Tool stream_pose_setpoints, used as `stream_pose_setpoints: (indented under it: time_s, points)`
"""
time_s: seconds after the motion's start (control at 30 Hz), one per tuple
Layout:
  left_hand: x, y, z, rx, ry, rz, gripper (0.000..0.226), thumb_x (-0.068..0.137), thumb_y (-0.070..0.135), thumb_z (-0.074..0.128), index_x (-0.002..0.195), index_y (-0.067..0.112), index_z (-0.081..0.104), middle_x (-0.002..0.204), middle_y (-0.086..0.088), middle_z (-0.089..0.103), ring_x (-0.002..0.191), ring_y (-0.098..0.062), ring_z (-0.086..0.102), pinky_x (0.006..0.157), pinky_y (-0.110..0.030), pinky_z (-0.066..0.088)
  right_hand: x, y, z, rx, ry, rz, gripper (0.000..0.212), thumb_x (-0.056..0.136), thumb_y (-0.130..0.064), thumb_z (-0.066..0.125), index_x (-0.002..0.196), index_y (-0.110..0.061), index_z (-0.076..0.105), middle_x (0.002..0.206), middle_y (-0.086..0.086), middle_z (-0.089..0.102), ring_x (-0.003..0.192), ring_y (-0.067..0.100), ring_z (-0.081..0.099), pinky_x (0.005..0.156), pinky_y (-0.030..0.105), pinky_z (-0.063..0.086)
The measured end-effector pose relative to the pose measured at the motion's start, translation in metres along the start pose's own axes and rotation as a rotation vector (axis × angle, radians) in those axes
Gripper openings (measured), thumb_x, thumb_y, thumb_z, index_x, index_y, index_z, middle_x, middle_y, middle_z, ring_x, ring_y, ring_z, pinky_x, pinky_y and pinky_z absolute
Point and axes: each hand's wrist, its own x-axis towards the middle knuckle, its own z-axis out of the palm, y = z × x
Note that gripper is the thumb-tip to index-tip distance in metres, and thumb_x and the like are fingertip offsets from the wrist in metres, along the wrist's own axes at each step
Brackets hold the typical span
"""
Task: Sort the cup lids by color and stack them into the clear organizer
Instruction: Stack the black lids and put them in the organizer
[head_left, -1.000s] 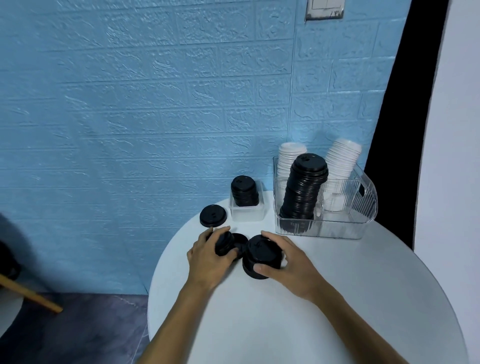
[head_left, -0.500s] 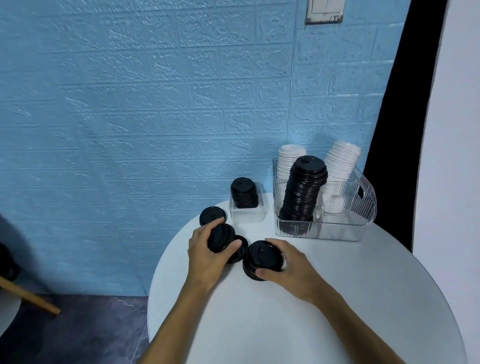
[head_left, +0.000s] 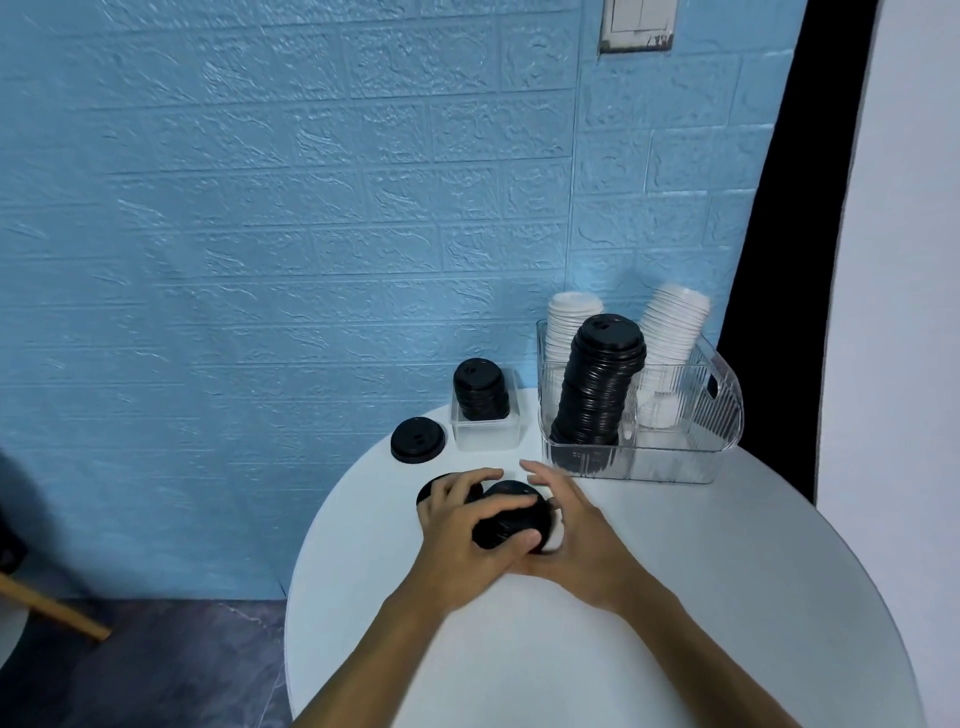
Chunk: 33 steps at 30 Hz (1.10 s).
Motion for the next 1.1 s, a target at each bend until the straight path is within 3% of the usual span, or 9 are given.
stream_pose_setpoints:
  time_s: [0.13, 0.27, 0.4, 0.53, 0.67, 0.73, 0.9, 1.0, 1.1]
  points:
    - [-0.003, 0.006, -0.006, -0.066, 0.013, -0.016, 0.05, 0.073, 0.064, 0.063, 0.122, 0.057, 0.057, 0.132, 0.033, 0.048, 0.133, 0.003, 0.024, 0.108, -0.025, 0.014, 0.0, 0.001, 0.002, -0.001, 0.025, -0.026, 0.08, 0.065, -0.056, 0.085, 0.137, -0.046, 0.052, 0.129, -0.031, 0.055, 0.123, -0.004, 0.054, 0.106, 0.023, 0.045]
    - [0.0, -0.002, -0.025, -0.175, 0.097, -0.226, 0.066, 0.07, 0.036, 0.054, 0.133, 0.053, 0.047, 0.146, 0.024, 0.042, 0.141, -0.004, 0.02, 0.116, -0.035, 0.011, 0.002, 0.005, 0.003, 0.005, 0.04, 0.02, 0.082, 0.066, -0.058, 0.085, 0.139, -0.044, 0.05, 0.131, -0.033, 0.053, 0.126, -0.009, 0.049, 0.109, 0.02, 0.04]
    - [0.005, -0.021, -0.027, 0.082, -0.12, -0.32, 0.062, 0.073, 0.044, 0.06, 0.133, 0.057, 0.05, 0.159, 0.011, 0.033, 0.148, -0.015, 0.022, 0.118, -0.038, 0.013, 0.002, 0.004, 0.004, -0.003, 0.048, 0.054, 0.08, 0.065, -0.05, 0.083, 0.138, -0.044, 0.05, 0.129, -0.031, 0.053, 0.123, -0.008, 0.051, 0.107, 0.02, 0.043]
    - [0.006, -0.025, -0.02, 0.059, 0.018, -0.284, 0.032, 0.081, 0.044, 0.07, 0.113, 0.047, 0.067, 0.132, 0.02, 0.059, 0.128, -0.008, 0.051, 0.109, -0.033, 0.033, 0.003, 0.004, 0.003, -0.003, 0.047, 0.073, 0.077, 0.064, -0.046, 0.08, 0.135, -0.046, 0.05, 0.127, -0.03, 0.053, 0.121, -0.004, 0.053, 0.106, 0.023, 0.045]
    - [0.004, -0.013, -0.028, -0.261, 0.308, -0.36, 0.013, 0.097, 0.044, 0.062, 0.088, 0.036, 0.066, 0.08, 0.016, 0.07, 0.081, -0.014, 0.066, 0.073, -0.018, 0.047, 0.003, 0.004, 0.004, 0.002, 0.041, 0.078, 0.077, 0.065, -0.048, 0.08, 0.135, -0.046, 0.048, 0.127, -0.031, 0.052, 0.122, -0.005, 0.051, 0.106, 0.021, 0.044]
    - [0.004, -0.004, -0.029, -0.454, 0.415, -0.374, 0.018, 0.101, 0.042, 0.055, 0.093, 0.03, 0.065, 0.082, 0.012, 0.072, 0.078, -0.017, 0.069, 0.069, -0.023, 0.052, 0.003, 0.003, 0.004, 0.005, 0.038, 0.079, 0.077, 0.067, -0.047, 0.08, 0.137, -0.046, 0.048, 0.129, -0.031, 0.051, 0.123, -0.006, 0.05, 0.107, 0.02, 0.043]
    - [0.009, 0.028, -0.029, -0.915, 0.403, -0.399, 0.024, 0.102, 0.035, 0.051, 0.118, 0.018, 0.058, 0.092, 0.003, 0.079, 0.076, -0.03, 0.077, 0.06, -0.028, 0.06, 0.002, 0.0, 0.006, 0.016, 0.046, 0.073, 0.08, 0.063, -0.055, 0.078, 0.137, -0.044, 0.05, 0.129, -0.03, 0.053, 0.122, -0.005, 0.051, 0.108, 0.023, 0.044]
    - [0.013, 0.031, -0.028, -0.957, 0.401, -0.424, 0.024, 0.104, 0.034, 0.05, 0.116, 0.018, 0.062, 0.094, -0.001, 0.079, 0.075, -0.036, 0.076, 0.054, -0.028, 0.059, 0.002, -0.001, 0.007, 0.017, 0.07, 0.073, 0.089, 0.059, -0.058, 0.08, 0.14, -0.04, 0.049, 0.131, -0.026, 0.055, 0.123, -0.004, 0.052, 0.109, 0.022, 0.043]
    - [0.014, 0.028, -0.023, -0.854, 0.464, -0.457, 0.023, 0.102, 0.033, 0.055, 0.11, 0.018, 0.071, 0.083, 0.005, 0.078, 0.071, -0.017, 0.073, 0.053, -0.025, 0.055, 0.003, -0.002, 0.009, 0.028, 0.076, 0.088, 0.103, 0.053, -0.061, 0.087, 0.144, -0.041, 0.042, 0.133, -0.023, 0.056, 0.123, -0.003, 0.053, 0.107, 0.019, 0.04]
